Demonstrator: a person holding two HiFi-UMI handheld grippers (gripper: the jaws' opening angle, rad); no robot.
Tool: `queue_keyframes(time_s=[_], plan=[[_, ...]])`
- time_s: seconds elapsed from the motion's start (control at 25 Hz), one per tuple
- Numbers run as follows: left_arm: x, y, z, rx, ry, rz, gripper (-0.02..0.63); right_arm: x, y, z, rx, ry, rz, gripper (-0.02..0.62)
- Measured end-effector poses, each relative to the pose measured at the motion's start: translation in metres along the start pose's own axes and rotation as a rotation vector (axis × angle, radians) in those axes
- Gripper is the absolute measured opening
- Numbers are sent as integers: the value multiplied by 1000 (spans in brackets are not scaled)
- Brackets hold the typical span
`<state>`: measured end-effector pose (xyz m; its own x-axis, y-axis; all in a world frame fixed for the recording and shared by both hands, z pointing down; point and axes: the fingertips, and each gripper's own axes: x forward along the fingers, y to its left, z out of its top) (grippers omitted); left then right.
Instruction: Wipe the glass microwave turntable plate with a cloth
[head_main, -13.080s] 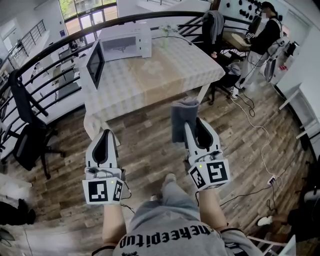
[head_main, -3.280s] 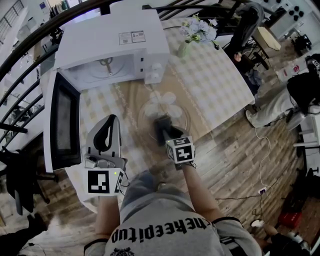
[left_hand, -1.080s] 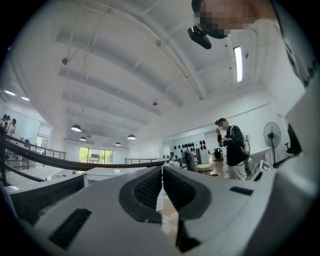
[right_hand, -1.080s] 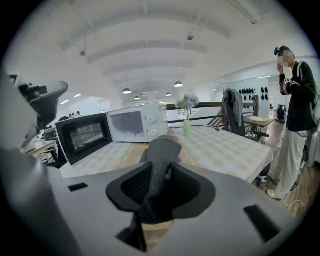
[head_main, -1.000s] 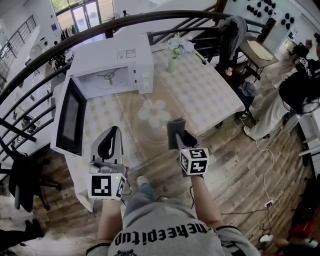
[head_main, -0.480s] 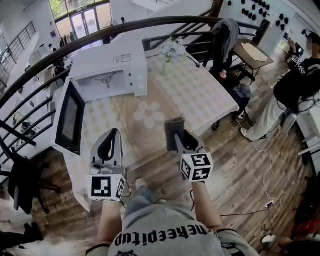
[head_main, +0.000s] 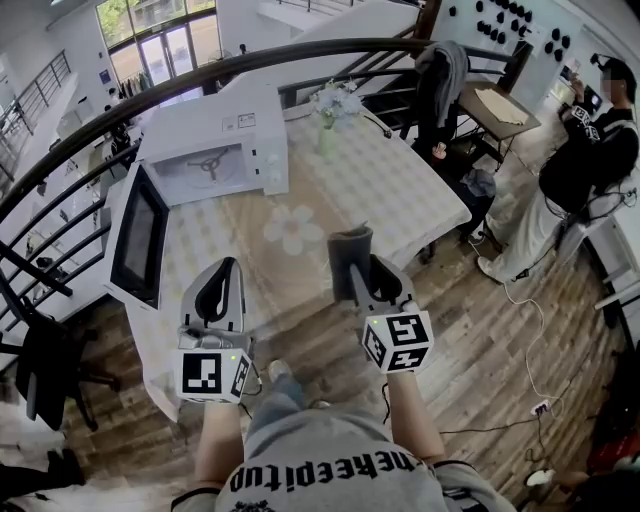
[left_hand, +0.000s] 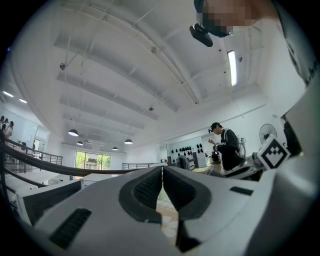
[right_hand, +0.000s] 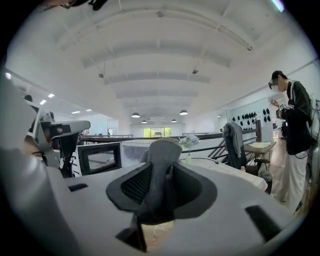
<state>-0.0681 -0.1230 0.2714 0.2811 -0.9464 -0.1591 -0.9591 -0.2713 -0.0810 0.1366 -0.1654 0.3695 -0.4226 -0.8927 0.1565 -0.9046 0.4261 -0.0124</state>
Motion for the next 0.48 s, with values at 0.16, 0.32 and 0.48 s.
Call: queue_keyframes(time_s=[0.16,0.32,0.48], plan=[[-6,-6,5,3,-2,-3,11,-15,1,16,-10,-46,-9,126],[-11,-10,8,4,-6,-4,11,-30,0,31,-9,-93,-10,126],[-17,-12,12,6,-12,-4,11,-43,0,44,-21,-128,-21,126]])
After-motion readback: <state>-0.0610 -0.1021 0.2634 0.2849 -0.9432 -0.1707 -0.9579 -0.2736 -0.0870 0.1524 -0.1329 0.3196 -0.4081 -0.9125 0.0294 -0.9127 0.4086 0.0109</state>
